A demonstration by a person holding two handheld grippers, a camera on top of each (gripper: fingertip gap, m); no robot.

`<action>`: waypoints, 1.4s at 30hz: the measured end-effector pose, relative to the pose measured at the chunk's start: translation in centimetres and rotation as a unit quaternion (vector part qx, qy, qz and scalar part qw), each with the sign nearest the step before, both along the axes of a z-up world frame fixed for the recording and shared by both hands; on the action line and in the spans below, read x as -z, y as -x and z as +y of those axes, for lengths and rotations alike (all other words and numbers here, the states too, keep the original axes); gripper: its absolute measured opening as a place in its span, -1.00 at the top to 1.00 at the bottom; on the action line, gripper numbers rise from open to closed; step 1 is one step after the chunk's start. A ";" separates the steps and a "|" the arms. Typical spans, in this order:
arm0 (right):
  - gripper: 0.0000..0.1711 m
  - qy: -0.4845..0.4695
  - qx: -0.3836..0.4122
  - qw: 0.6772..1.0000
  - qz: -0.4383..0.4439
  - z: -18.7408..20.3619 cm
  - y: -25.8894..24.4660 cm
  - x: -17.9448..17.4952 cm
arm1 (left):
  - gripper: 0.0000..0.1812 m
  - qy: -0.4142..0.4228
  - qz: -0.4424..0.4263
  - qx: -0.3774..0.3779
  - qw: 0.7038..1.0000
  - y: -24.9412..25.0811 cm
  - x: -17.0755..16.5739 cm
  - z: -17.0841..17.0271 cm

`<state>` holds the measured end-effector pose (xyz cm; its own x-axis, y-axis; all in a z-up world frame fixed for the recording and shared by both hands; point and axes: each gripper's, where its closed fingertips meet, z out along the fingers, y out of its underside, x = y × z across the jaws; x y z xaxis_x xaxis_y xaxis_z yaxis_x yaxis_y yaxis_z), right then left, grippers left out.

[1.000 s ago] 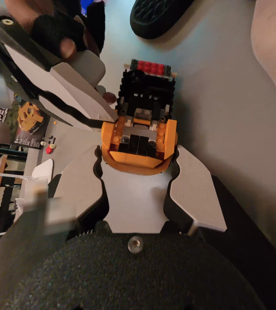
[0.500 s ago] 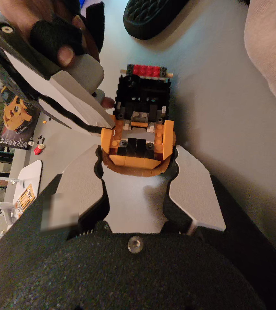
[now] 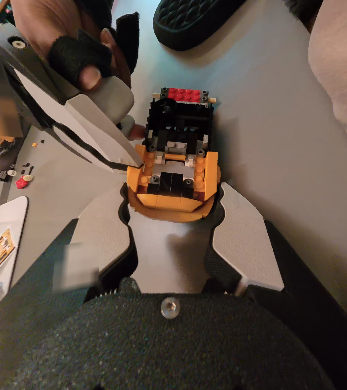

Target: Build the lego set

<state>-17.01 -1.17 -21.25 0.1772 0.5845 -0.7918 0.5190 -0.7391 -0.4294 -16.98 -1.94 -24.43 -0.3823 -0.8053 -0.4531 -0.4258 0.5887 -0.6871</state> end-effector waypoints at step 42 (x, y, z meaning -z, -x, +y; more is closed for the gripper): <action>0.41 -0.372 0.013 0.924 -0.084 -1.5 -3.1 -1.7 | 0.14 0.522 0.141 -0.125 0.832 -1.0 -1.3 -0.3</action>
